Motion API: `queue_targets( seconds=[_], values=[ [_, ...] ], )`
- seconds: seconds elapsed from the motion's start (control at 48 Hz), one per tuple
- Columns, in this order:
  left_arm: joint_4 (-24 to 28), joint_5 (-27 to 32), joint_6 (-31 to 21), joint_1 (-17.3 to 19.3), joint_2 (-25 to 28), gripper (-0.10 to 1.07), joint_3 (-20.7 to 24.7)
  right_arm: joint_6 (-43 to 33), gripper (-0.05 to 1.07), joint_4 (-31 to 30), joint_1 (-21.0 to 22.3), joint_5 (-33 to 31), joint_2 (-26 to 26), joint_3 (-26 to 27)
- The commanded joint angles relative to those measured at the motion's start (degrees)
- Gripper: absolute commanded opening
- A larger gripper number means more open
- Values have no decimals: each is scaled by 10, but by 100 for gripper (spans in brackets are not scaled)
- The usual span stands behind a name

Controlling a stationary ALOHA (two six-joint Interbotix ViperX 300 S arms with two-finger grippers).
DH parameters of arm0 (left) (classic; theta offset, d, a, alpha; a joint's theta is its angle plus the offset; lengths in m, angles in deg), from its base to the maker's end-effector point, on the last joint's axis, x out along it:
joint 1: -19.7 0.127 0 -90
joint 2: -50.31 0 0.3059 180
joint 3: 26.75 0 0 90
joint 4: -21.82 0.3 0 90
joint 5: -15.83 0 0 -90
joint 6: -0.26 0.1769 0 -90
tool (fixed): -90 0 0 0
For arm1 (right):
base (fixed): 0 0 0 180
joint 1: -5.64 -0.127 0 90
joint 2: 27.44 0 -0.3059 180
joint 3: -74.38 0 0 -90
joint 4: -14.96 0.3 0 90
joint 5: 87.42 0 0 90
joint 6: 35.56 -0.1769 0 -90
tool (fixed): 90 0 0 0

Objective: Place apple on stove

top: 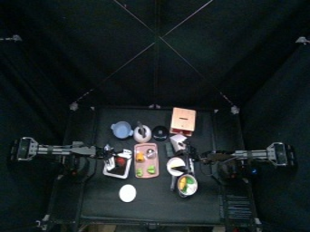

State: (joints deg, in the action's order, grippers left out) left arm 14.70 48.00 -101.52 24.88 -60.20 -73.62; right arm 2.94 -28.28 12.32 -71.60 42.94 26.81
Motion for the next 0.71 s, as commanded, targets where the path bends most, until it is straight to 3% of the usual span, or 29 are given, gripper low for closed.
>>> queue_targets(
  seconds=[0.0,0.375,0.688],
  values=[
    [-5,-12,1,-3,11,77,4,0,98,3,4,2,-2,5],
    [-9,-15,0,-3,54,80,2,0,98,2,4,2,-2,5],
    [-9,-18,0,-4,59,95,1,0,98,2,5,3,-1,5]
  ],
)
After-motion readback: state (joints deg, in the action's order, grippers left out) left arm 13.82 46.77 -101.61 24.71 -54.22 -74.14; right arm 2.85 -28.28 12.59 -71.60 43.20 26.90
